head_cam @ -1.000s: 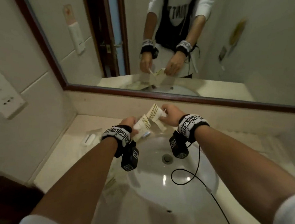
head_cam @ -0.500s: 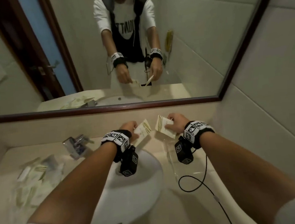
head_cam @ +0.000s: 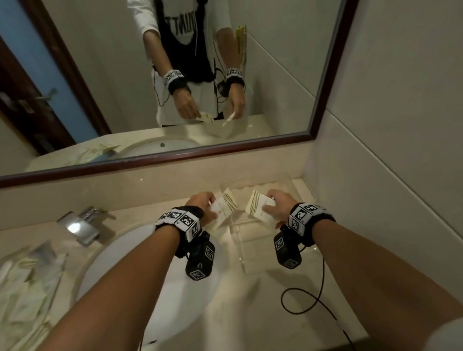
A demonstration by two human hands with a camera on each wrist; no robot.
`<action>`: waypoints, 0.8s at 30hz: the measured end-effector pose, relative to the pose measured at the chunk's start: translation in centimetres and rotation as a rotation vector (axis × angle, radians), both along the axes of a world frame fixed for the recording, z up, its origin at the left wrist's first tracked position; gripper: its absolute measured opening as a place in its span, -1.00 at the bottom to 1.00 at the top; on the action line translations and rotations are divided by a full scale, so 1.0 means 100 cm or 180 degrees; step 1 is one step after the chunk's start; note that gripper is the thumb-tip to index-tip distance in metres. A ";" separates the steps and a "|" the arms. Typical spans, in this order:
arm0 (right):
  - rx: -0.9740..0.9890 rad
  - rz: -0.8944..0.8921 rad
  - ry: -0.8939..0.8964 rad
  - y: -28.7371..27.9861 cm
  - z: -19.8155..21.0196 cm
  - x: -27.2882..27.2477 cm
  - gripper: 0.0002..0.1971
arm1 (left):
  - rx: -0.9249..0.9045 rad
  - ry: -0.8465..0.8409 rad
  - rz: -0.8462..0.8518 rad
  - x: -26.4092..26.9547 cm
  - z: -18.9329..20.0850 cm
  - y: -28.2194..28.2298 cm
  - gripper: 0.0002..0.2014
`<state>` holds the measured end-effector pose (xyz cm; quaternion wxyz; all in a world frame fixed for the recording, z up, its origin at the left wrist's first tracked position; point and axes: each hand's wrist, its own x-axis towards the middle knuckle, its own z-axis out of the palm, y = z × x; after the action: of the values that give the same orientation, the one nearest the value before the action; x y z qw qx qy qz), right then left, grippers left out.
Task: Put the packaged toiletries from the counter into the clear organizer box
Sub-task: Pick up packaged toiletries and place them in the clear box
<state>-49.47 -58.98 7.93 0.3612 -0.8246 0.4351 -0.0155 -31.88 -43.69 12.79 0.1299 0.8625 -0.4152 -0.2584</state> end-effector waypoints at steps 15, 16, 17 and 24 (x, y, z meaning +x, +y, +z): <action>0.0341 -0.0539 0.0037 0.007 -0.071 -0.002 -0.65 | 0.0313 0.0083 0.0251 -0.001 -0.033 0.003 -0.81; 0.0398 -0.0629 0.0001 0.007 -0.076 -0.002 -0.65 | 0.0321 0.0105 0.0255 -0.001 -0.036 0.002 -0.82; 0.0488 -0.0721 -0.0007 0.008 -0.081 -0.001 -0.63 | 0.0333 0.0123 0.0253 -0.001 -0.039 0.001 -0.82; 0.1183 -0.1503 -0.0284 0.001 -0.109 0.004 -0.62 | 0.0502 0.0163 0.0238 0.001 -0.053 -0.004 -0.75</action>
<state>-49.10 -58.88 -2.92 0.5111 -0.6190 0.5938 -0.0553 -31.77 -44.14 7.49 0.0818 0.8781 -0.3575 -0.3073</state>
